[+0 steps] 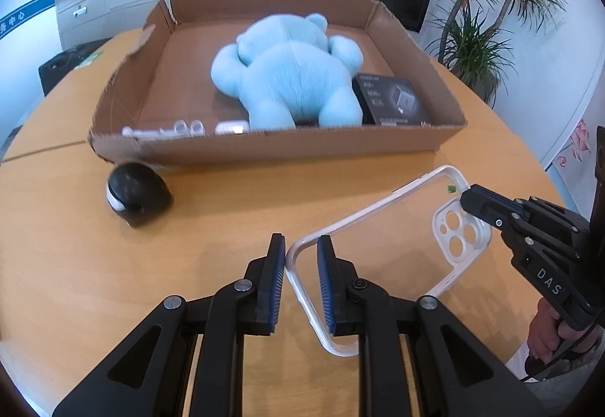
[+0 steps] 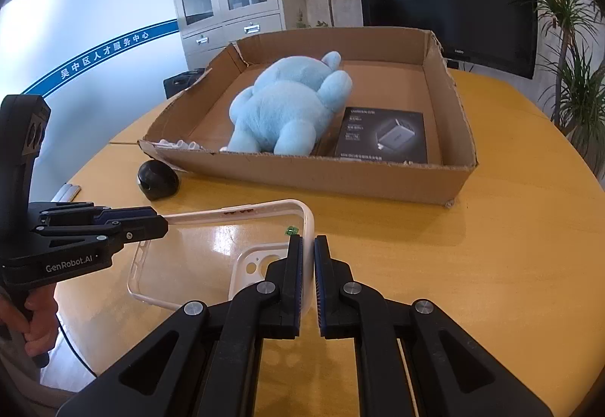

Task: Organize objects
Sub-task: 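Carry the clear phone case over the cardboard tray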

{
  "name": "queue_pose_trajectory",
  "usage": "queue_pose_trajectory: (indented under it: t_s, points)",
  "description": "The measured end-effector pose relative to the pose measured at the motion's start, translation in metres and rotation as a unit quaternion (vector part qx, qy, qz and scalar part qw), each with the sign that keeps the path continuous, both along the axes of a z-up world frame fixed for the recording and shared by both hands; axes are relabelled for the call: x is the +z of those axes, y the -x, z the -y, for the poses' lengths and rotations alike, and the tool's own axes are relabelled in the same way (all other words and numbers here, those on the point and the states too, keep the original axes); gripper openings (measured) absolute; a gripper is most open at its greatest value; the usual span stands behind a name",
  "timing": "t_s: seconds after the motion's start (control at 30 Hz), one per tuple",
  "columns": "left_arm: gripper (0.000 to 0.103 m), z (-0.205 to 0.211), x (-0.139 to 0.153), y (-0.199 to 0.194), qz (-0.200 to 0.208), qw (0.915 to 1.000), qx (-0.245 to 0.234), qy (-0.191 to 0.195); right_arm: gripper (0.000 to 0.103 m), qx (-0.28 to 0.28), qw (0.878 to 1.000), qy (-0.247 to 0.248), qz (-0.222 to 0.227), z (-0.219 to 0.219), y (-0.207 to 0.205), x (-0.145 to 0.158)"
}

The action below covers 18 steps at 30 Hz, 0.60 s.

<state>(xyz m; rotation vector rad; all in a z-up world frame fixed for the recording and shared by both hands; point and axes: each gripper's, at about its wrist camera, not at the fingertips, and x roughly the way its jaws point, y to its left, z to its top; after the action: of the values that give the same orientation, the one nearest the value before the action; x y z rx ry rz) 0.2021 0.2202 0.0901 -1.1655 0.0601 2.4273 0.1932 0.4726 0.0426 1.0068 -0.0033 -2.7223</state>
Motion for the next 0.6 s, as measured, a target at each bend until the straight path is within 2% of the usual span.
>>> queue_pose_trajectory:
  t_s: [0.27,0.6]
  points:
    - [0.015,-0.001,0.025,0.015,-0.029,0.9995,-0.004,-0.006,0.005,0.002,0.999,-0.006,-0.034,0.003,0.013,0.028]
    - [0.015,-0.010,0.040,0.042,-0.038,0.9991,-0.014,-0.010,0.005,-0.007,0.998,-0.008,-0.056,0.001,0.034,0.051]
